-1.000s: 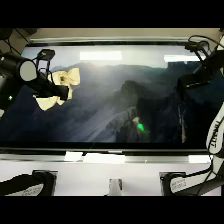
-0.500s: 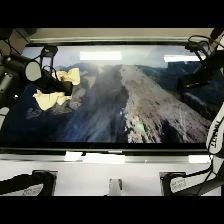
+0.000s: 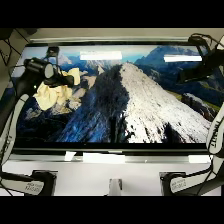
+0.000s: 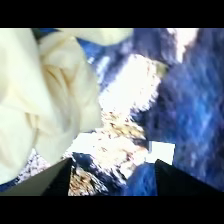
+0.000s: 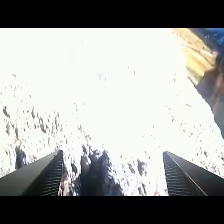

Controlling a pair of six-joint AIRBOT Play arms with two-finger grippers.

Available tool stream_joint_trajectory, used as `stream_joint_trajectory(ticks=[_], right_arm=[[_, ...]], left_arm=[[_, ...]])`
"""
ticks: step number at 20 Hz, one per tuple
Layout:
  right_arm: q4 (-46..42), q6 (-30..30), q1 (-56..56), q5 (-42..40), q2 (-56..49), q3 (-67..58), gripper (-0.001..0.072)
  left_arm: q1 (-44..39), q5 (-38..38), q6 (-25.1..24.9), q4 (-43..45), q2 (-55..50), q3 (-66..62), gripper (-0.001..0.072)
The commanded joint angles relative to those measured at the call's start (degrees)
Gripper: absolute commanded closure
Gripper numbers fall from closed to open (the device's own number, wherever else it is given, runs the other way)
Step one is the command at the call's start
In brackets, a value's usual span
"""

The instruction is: Fold the shirts.

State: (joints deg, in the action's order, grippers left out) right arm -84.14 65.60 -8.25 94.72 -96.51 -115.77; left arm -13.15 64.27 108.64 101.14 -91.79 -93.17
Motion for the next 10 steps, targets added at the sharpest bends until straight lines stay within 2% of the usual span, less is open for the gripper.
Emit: stream_joint_trajectory(ticks=[1, 3, 5, 10], right_arm=[[0.00, 0.90, 0.04, -3.48, -0.04, -0.04, 0.0033], [0.57, 0.85, 0.07, -3.93, -0.15, -0.04, 0.0033], [1.73, -0.22, 0.07, -3.85, -0.15, -0.04, 0.0033], [3.23, -2.82, 0.07, -1.81, -0.15, -0.04, 0.0033]], left_arm=[[11.26, -0.57, 3.93, -6.01, -6.38, -6.49, 0.0035], [17.49, -0.63, 3.43, -16.28, -9.18, -7.39, 0.0018], [20.55, -0.55, 0.70, -22.77, -12.41, -7.39, -0.0009], [20.57, -6.21, -0.20, -22.67, -17.55, -7.39, -0.0005]])
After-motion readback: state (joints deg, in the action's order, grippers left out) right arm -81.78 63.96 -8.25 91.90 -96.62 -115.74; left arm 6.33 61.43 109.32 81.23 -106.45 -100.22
